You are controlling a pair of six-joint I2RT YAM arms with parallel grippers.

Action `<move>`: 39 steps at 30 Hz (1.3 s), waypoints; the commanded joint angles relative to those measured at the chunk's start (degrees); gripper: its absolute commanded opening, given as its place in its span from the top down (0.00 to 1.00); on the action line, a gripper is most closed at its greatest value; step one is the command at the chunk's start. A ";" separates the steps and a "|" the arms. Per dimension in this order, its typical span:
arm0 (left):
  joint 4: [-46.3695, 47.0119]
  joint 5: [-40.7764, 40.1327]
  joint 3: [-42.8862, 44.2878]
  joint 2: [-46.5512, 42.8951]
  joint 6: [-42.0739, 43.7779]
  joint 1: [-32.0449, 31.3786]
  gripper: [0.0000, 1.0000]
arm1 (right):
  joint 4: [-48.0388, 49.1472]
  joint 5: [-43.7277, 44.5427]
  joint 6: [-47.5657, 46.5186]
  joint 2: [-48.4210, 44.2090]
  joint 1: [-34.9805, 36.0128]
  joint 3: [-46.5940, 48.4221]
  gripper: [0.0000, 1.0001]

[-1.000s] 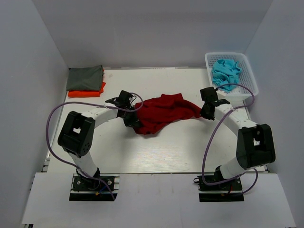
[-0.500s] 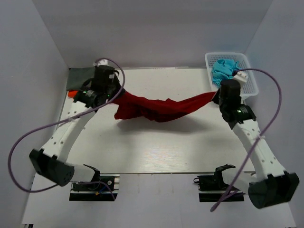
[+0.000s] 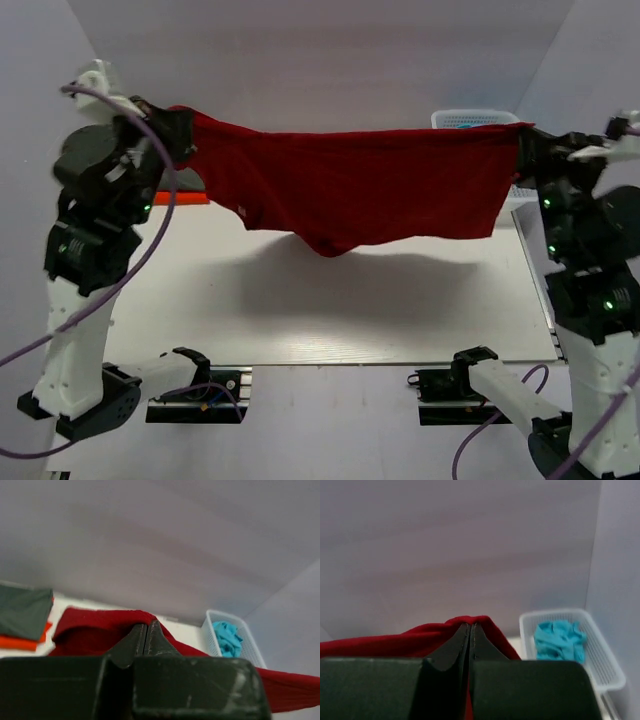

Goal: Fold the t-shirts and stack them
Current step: Flatten out the tshirt

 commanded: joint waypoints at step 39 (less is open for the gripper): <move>17.32 2.48 -18.82 29.62 12.14 3.20 0.31 | 15.92 7.64 10.17 16.75 -0.61 -34.88 0.29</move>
